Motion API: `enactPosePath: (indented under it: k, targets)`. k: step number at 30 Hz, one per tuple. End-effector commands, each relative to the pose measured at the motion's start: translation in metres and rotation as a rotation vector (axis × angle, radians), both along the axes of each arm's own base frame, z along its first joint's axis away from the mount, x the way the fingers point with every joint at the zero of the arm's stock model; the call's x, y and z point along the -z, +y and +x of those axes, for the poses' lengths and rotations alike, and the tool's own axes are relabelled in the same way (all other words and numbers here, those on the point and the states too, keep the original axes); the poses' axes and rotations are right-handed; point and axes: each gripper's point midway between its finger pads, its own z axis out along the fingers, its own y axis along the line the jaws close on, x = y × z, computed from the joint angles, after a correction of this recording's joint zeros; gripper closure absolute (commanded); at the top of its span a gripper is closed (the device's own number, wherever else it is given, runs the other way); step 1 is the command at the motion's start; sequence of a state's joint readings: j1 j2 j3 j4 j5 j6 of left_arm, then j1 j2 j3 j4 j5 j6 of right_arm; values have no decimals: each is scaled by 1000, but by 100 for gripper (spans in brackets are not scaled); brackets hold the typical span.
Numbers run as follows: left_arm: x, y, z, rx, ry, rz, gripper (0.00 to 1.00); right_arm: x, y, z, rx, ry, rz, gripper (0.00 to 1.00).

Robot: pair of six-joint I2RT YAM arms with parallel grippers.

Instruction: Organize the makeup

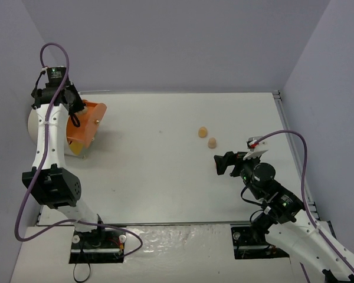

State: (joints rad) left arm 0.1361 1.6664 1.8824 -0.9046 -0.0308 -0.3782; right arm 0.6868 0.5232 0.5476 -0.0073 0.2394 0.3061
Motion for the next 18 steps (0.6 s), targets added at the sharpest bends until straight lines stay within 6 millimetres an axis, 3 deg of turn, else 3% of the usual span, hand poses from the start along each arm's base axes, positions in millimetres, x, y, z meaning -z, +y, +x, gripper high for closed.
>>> enactPosePath:
  k: [1,8,15,18]
  targets:
    - [-23,4,12,-18,-97,-1,83,-14,-2,7,30,-47,21,0]
    - [-17,11,6,-61,-86,1,61,-2,-2,13,69,7,21,0]
    - [-29,13,4,-64,-121,1,41,18,-1,22,115,87,0,0]
    - [-47,-1,5,-21,-180,-50,39,31,-4,29,151,138,-19,0]
